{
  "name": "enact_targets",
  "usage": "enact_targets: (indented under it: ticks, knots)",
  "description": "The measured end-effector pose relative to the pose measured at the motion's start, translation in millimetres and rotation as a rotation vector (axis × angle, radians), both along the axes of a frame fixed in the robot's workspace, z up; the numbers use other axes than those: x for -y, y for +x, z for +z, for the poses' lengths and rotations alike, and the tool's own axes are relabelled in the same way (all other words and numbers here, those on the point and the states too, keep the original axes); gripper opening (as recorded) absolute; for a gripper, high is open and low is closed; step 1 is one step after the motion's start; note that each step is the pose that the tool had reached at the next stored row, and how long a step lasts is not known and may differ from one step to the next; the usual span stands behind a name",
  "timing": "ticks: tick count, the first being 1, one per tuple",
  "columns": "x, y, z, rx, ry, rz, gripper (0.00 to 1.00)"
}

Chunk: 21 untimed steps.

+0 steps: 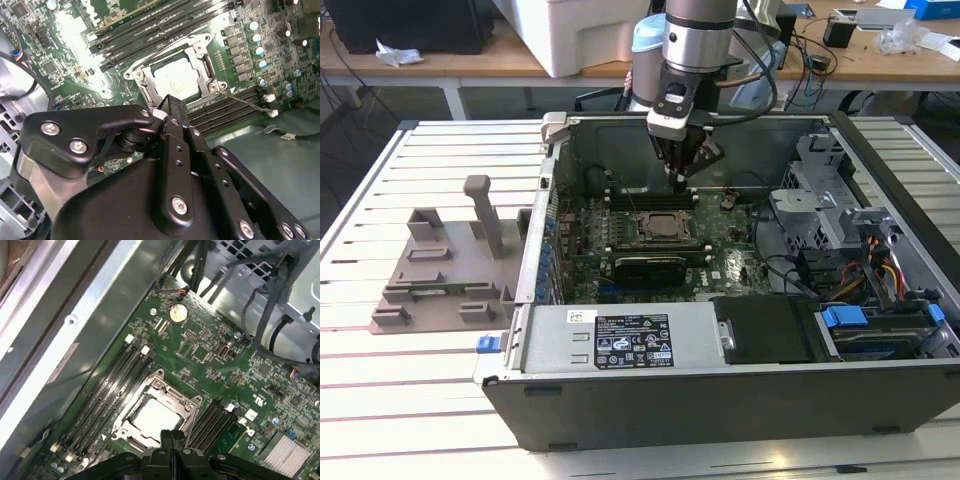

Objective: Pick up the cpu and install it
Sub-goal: 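Install the first cpu locking lever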

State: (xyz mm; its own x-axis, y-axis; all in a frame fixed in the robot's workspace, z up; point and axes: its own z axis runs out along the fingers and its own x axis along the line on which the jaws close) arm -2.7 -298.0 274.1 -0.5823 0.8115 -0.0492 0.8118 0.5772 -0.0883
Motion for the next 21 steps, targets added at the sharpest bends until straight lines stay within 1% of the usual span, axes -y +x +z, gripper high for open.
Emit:
enact_targets:
  ticks: [2, 4, 6, 8, 10, 13, 16, 18, 19, 21]
  knots:
    - [0.0, 0.0, 0.0, 0.0000, -0.0001, 0.058, 0.11]
    - [0.0, 0.0, 0.0, 0.0000, 0.0000, 0.097, 0.11]
    - [0.0, 0.0, 0.0, 0.0000, 0.0000, 0.131, 0.11]
    - [0.0, 0.0, 0.0, 0.0000, 0.0000, 0.150, 0.11]
    - [0.0, 0.0, 0.0, 0.0000, 0.0000, 0.196, 0.11]
    - [0.0, 0.0, 0.0, 0.0000, 0.0000, 0.234, 0.11]
    - [0.0, 0.0, 0.0, 0.0001, 0.0001, 0.292, 0.11]
    - [0.0, 0.0, 0.0, 0.0001, 0.0001, 0.313, 0.11]
    - [0.0, 0.0, -0.1, 0.0001, 0.0001, 0.338, 0.11]
    - [0.0, 0.0, 0.0, 0.0000, 0.0000, 0.358, 0.11]
